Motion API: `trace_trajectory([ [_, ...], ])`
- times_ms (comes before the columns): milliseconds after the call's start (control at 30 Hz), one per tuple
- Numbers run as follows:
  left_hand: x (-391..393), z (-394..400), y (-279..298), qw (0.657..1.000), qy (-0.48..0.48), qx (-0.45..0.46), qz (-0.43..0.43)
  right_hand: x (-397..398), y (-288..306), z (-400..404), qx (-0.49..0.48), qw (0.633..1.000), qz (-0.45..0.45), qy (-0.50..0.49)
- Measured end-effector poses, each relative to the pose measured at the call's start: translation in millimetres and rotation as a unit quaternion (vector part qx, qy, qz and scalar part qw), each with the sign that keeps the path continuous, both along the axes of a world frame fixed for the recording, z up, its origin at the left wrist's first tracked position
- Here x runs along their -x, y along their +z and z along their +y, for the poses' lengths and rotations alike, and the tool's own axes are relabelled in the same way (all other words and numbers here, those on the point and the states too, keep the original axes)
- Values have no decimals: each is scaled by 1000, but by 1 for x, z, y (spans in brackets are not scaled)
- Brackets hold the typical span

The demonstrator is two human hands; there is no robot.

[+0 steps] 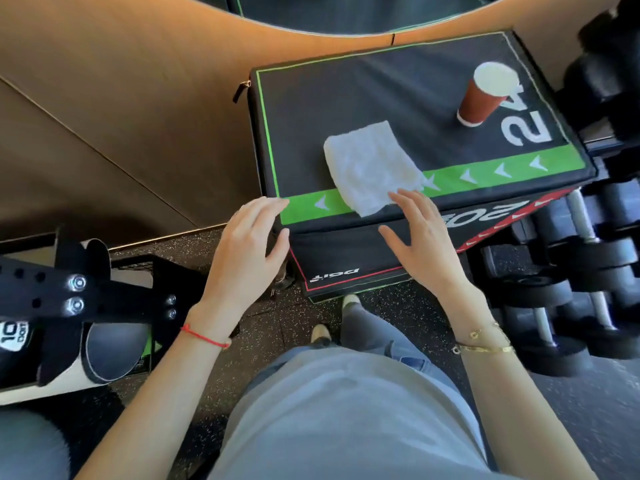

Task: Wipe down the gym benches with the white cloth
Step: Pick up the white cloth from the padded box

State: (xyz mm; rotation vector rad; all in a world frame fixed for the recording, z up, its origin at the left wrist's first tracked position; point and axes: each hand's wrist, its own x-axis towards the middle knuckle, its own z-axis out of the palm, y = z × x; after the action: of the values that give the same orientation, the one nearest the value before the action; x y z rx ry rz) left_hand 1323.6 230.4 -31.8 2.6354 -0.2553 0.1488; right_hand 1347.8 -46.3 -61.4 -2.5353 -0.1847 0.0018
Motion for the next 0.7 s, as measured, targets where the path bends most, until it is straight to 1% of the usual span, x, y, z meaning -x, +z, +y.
trace_trajectory([
  [100,-29,-13,-4,1000,8,5,4,-42,-4,-1,19,1000,7,23],
  [300,-65,-28,-14,998,59,6,24,-115,-20,10,70,994,41,72],
  [433,-75,-34,-22,996,84,4,42,-140,-37,23,148,981,77,98],
  [500,-78,-37,-26,994,95,7,50,-141,-45,26,172,978,63,96],
  [567,-80,-40,-28,993,102,11,57,-140,-48,24,158,983,39,83],
  [700,-80,-45,-30,993,98,9,69,-136,-47,20,98,992,-6,77],
])
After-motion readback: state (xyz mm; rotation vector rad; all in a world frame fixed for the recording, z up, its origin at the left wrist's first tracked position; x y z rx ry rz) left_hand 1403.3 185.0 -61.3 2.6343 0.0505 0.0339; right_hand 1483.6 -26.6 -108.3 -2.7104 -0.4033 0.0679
